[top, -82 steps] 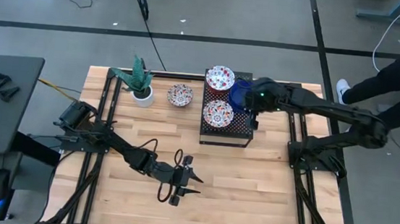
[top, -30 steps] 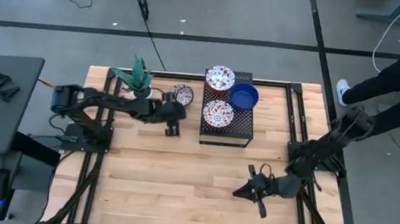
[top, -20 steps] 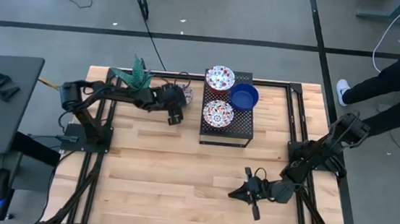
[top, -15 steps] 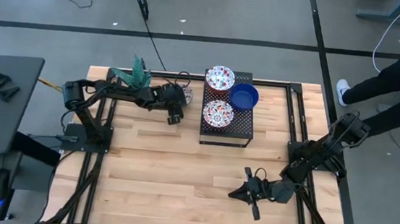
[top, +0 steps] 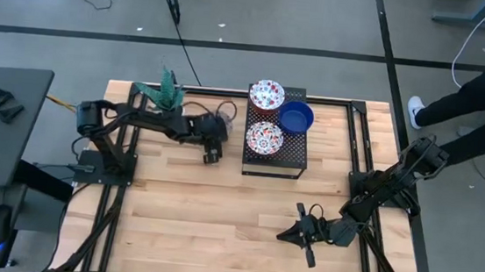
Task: Pick & Place Mini bowls
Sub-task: Stack the orange white bowl on top of the orange white bowl on the shelf
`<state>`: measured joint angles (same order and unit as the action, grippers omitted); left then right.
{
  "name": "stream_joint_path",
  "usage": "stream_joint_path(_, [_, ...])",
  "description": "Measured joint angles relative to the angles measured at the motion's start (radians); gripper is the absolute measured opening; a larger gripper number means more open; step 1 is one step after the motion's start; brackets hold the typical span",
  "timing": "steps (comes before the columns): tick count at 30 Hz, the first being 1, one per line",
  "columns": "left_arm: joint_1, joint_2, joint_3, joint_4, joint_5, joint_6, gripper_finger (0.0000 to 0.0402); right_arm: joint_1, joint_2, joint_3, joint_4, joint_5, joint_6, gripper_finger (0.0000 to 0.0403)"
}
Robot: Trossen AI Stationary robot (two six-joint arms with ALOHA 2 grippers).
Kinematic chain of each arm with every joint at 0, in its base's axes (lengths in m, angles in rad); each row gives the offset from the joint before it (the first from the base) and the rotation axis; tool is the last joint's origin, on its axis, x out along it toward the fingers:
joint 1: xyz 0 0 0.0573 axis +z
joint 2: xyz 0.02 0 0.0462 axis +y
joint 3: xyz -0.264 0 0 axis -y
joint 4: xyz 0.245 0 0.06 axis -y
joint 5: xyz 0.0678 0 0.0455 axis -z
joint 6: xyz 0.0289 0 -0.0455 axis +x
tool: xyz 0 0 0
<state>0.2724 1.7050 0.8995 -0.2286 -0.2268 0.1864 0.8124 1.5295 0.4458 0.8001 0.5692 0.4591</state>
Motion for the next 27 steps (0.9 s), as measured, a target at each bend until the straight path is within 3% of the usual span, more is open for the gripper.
stream_joint_path(4, [-0.110, -0.022, 0.005, -0.098, -0.028, -0.098, 0.0018, 0.000, 0.000, 0.000, 0.000, 0.000, 0.000, 0.0017])
stream_joint_path(9, [-0.317, -0.095, 0.000, -0.224, -0.055, -0.236, 0.0014, -0.004, 0.000, 0.000, 0.000, 0.009, 0.000, 0.0017])
stream_joint_path(17, [-0.642, -0.187, 0.034, -0.228, 0.044, -0.495, 0.0011, -0.020, 0.000, 0.000, 0.002, 0.029, -0.012, 0.0017])
stream_joint_path(22, [-0.760, -0.156, 0.172, -0.136, 0.029, -0.479, 0.0011, -0.038, -0.001, 0.000, 0.016, 0.028, -0.038, 0.0017])
stream_joint_path(27, [-0.774, -0.090, 0.421, -0.160, 0.020, -0.260, 0.0011, -0.050, -0.001, 0.000, 0.028, 0.025, -0.057, 0.0017])
